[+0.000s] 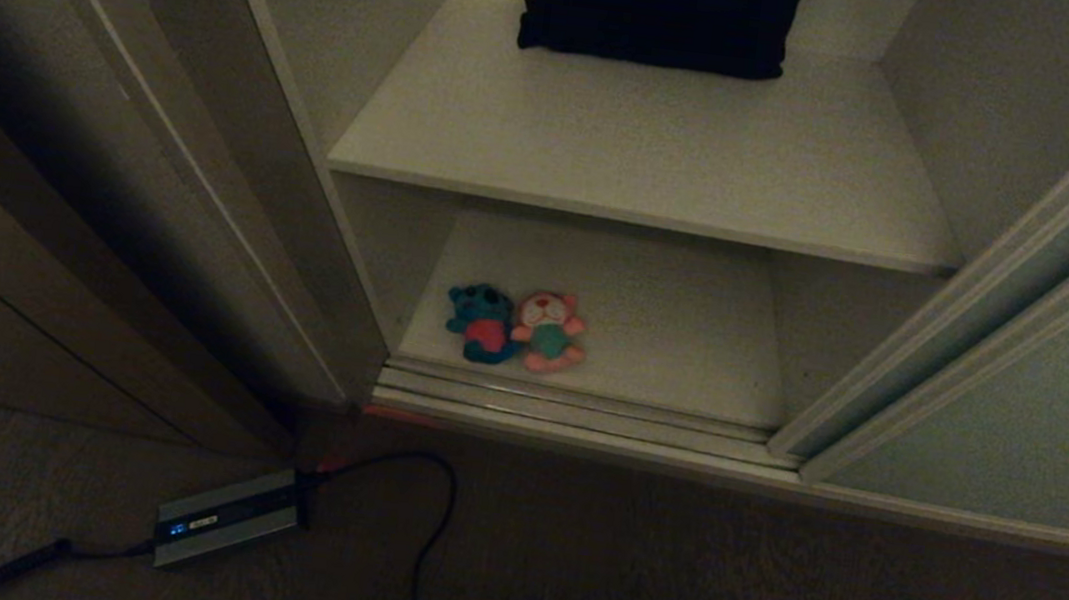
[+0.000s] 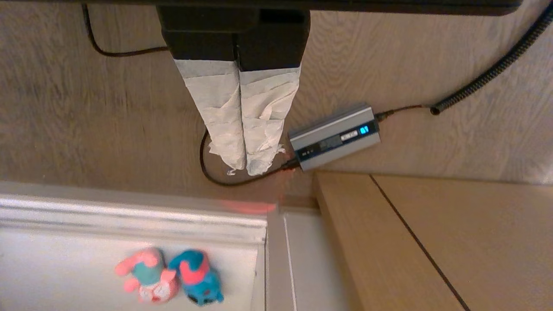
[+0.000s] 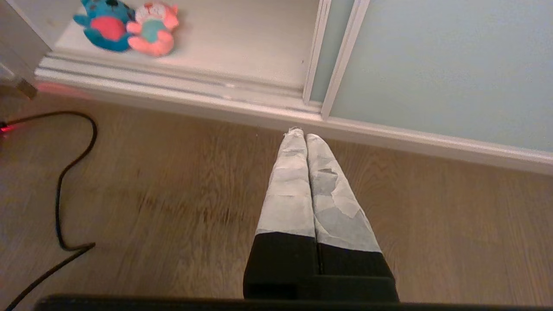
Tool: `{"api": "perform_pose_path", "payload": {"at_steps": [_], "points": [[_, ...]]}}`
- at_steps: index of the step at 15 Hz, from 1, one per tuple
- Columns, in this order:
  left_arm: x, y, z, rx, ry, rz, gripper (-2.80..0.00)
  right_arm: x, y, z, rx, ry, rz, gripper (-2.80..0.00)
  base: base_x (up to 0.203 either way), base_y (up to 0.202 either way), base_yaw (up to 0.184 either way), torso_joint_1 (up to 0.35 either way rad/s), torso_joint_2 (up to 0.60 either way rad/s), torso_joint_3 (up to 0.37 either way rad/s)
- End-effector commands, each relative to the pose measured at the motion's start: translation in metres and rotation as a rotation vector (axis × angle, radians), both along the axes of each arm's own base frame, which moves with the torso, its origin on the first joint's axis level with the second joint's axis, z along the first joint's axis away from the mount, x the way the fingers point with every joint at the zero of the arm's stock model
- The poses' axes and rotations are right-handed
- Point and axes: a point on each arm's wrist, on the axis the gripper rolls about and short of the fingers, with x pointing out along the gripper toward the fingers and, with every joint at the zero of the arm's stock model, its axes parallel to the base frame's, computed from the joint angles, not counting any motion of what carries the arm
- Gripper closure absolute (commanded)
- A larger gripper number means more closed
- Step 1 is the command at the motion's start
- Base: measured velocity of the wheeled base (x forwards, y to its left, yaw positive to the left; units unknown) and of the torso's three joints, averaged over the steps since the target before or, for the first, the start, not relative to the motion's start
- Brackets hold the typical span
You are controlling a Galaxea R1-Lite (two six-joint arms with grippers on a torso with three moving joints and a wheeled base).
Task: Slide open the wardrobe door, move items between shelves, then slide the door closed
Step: Open the door
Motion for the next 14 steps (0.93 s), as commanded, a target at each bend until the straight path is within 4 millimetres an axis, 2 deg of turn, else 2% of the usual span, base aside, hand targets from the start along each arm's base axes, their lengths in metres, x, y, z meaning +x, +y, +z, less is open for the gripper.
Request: {"api": "perform_pose_path", "payload": {"at_steps": [1, 14], "points": [[0.0001, 0.0, 0.0002, -0.001, 0.007, 0.0, 0.0, 0.0001, 0.0, -0.0009, 0.0, 0.001, 0.0, 0.0, 0.0, 0.0, 0.0, 0.0, 0.01, -0.171], [0.0001, 0.0, 0.0002, -0.004, 0.007, 0.002, 0.0, 0.0002, 0.0, -0.0009, 0.0, 0.003, 0.001, 0.0, 0.0, 0.0, 0.0, 0.002, 0.0, -0.198]]}}
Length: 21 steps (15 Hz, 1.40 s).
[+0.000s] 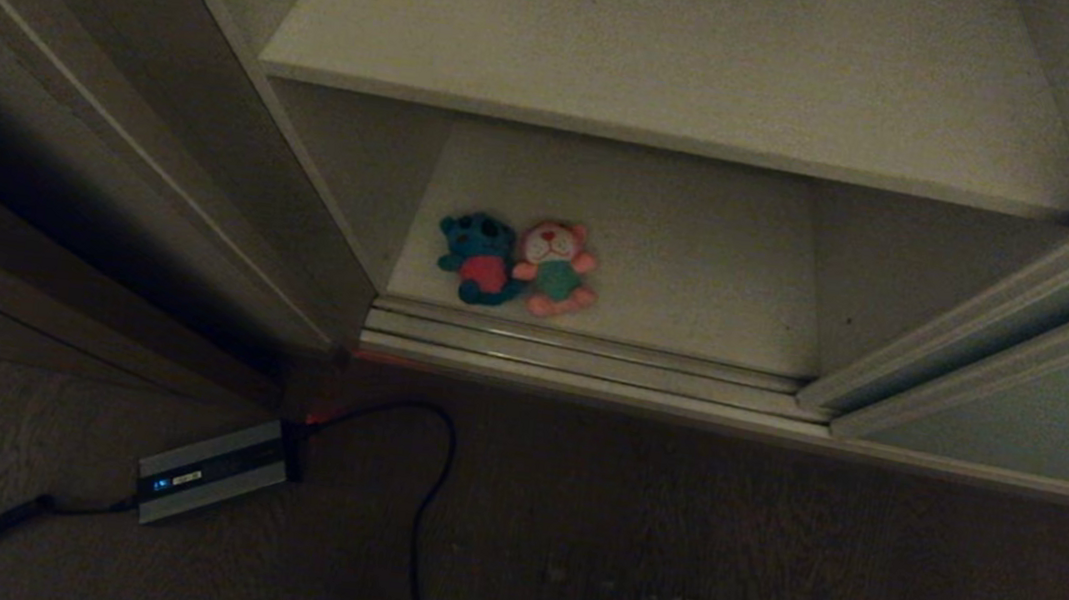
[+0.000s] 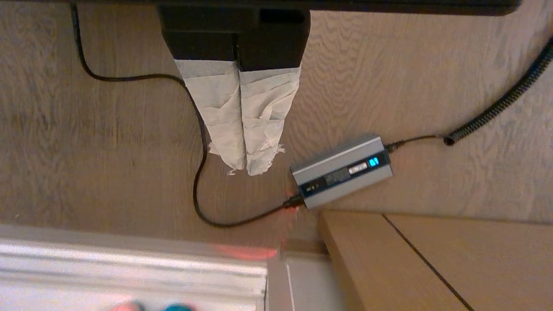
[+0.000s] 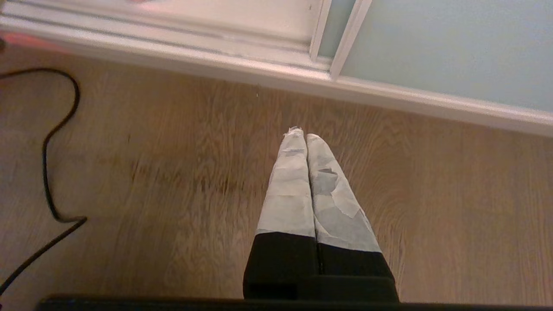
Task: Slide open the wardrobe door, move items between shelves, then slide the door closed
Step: Open the door
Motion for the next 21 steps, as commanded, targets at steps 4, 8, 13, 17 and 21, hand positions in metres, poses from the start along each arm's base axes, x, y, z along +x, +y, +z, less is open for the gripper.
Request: {"api": "perform_pose_path", "payload": {"at_steps": [4, 8, 13, 17, 21], "points": [[0.0002, 0.0, 0.0, -0.001, 0.004, 0.0, 0.0, 0.0002, 0.0, -0.0009, 0.0, 0.003, 0.0, 0.0, 0.0, 0.0, 0.0, 0.003, 0.0, -0.192], [0.0002, 0.0, 0.0, -0.004, 0.004, 0.0, 0.0, 0.0002, 0.0, -0.0009, -0.001, 0.003, 0.0, 0.0, 0.0, 0.0, 0.0, 0.002, 0.0, -0.199], [0.0002, 0.0, -0.0001, -0.005, 0.005, 0.0, 0.0, 0.0002, 0.0, -0.0009, 0.0, 0.003, 0.001, 0.0, 0.0, 0.0, 0.0, 0.003, 0.0, -0.198], [0.0002, 0.0, -0.0001, -0.004, 0.005, 0.0, 0.0, 0.0002, 0.0, -0.0009, 0.0, 0.003, 0.001, 0.0, 0.0, 0.0, 0.0, 0.007, 0.0, -0.197], [0.0002, 0.0, 0.0, -0.005, 0.004, 0.0, 0.0, 0.0002, 0.0, -0.0009, 0.0, 0.003, 0.0, 0.0, 0.0, 0.0, 0.0, 0.003, 0.0, -0.198]]}}
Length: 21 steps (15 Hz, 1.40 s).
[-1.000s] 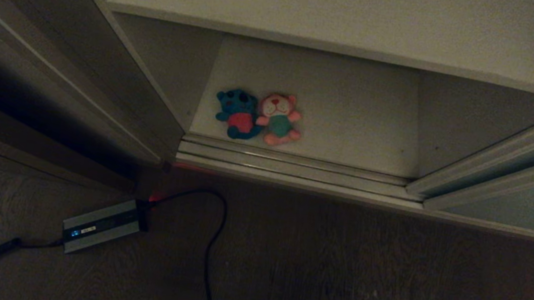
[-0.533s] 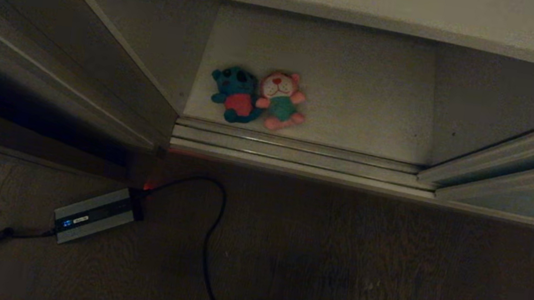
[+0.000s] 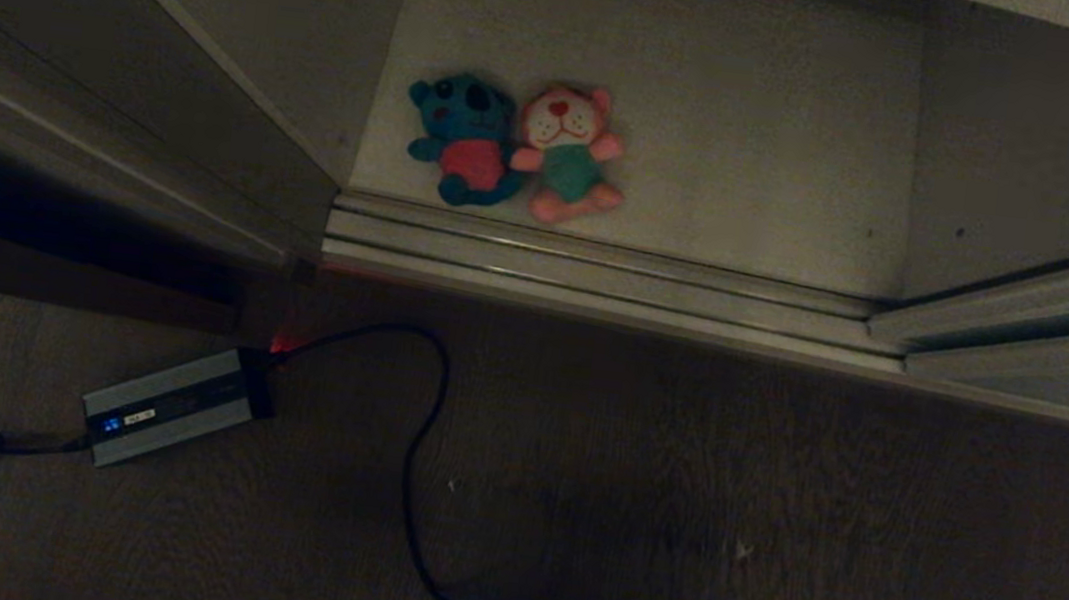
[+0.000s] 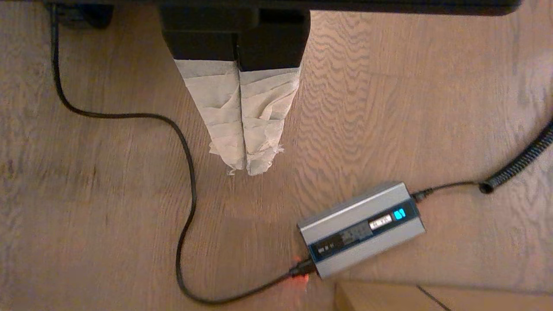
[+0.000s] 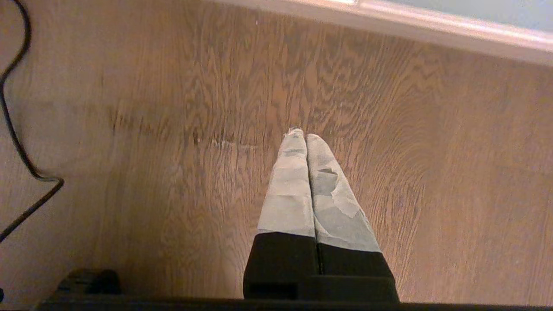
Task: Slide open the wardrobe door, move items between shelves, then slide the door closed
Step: Open the door, then place the blue doll on the higher shelf
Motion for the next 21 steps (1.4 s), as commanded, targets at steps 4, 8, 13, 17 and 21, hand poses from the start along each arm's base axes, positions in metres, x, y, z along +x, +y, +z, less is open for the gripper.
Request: {"api": "perform_pose_path", "payload": {"at_steps": [4, 8, 13, 17, 21], "points": [[0.001, 0.0, 0.0, 0.0, -0.007, 0.0, 0.0, 0.0, 0.0, -0.001, 0.0, 0.002, 0.0, 0.0, 0.0, 0.0, 0.0, 0.003, 0.0, -0.197], [0.001, 0.0, 0.0, 0.018, -0.003, -0.001, 0.0, 0.0, 0.0, -0.001, 0.0, 0.002, 0.001, 0.0, 0.0, 0.0, 0.0, 0.002, 0.0, -0.058], [-0.002, 0.0, 0.01, 0.064, -0.048, 0.004, 0.0, 0.0, 0.0, -0.001, -0.001, 0.002, 0.001, 0.0, 0.0, 0.0, 0.0, 0.0, 0.0, 0.0], [-0.018, 0.0, 0.066, 0.06, -0.16, -0.005, 0.0, 0.0, 0.0, -0.001, -0.001, 0.002, 0.001, 0.0, 0.0, 0.0, 0.0, 0.0, 0.0, 0.0], [0.019, -0.003, 0.114, 0.017, 0.002, -0.135, 0.0, 0.0, 0.0, -0.001, 0.0, 0.002, 0.0, 0.0, 0.0, 0.0, 0.0, 0.0, 0.0, 0.0]]}}
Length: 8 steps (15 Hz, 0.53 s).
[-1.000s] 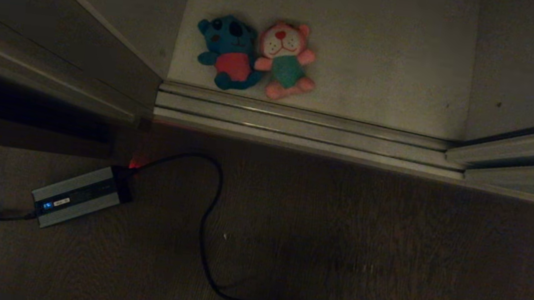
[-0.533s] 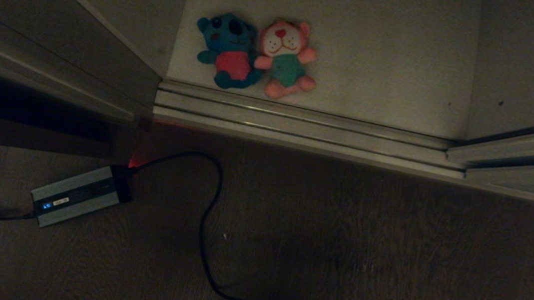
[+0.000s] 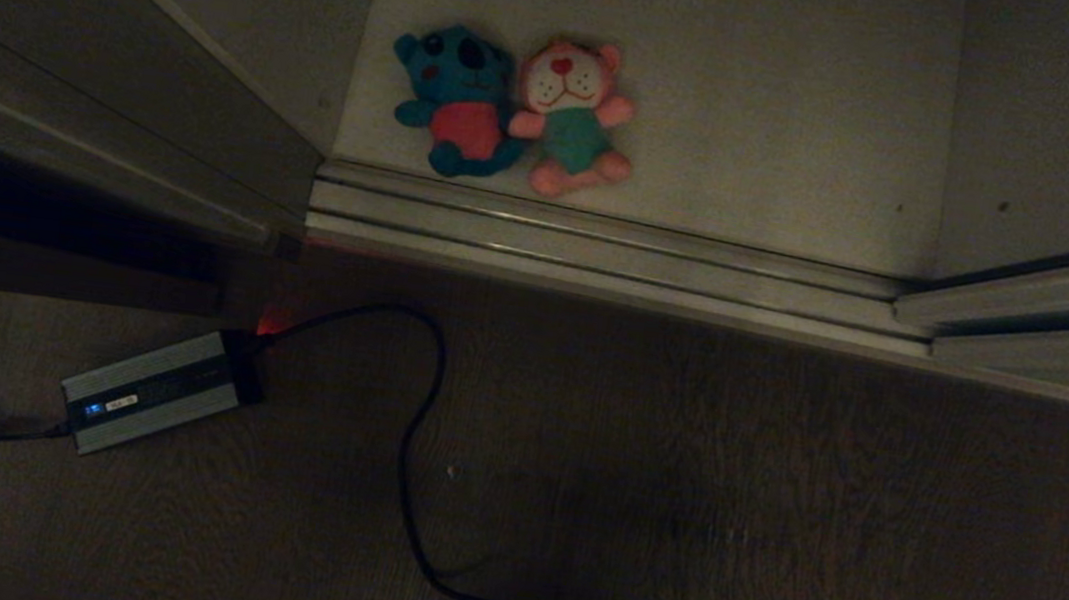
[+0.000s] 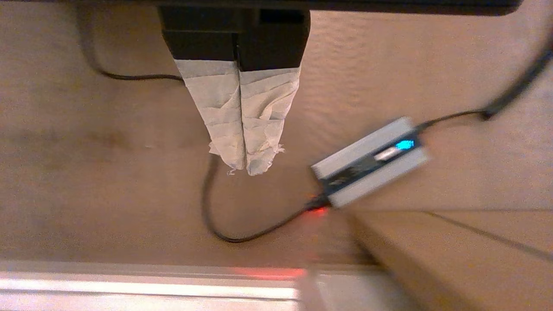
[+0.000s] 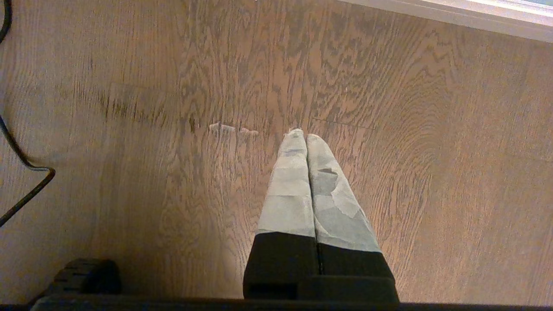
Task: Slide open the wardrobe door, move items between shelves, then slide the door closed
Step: Place the blue doll on the higher shelf
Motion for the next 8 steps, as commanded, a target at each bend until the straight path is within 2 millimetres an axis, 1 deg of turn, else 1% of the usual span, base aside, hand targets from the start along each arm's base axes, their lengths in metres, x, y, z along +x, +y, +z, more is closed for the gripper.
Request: {"api": "perform_pose_path", "payload": {"at_steps": [1, 4, 6, 8], "points": [[0.043, -0.002, 0.027, -0.034, 0.186, -0.092, 0.0, 0.0, 0.0, -0.001, -0.001, 0.002, 0.001, 0.0, 0.0, 0.0, 0.0, 0.0, 0.0, 0.0], [0.091, -0.005, 0.047, -0.085, 0.346, -0.214, 0.0, 0.0, 0.0, -0.001, 0.0, 0.002, 0.0, 0.0, 0.0, 0.0, 0.0, 0.0, 0.0, 0.0], [0.129, -0.008, 0.055, -0.111, 0.451, -0.291, 0.0, 0.0, 0.0, -0.001, 0.0, 0.002, 0.0, 0.0, 0.0, 0.0, 0.0, 0.0, 0.0, 0.0], [0.169, -0.015, 0.059, -0.126, 0.542, -0.363, 0.0, 0.0, 0.0, -0.001, 0.0, 0.002, 0.0, 0.0, 0.0, 0.0, 0.0, 0.0, 0.0, 0.0]]}}
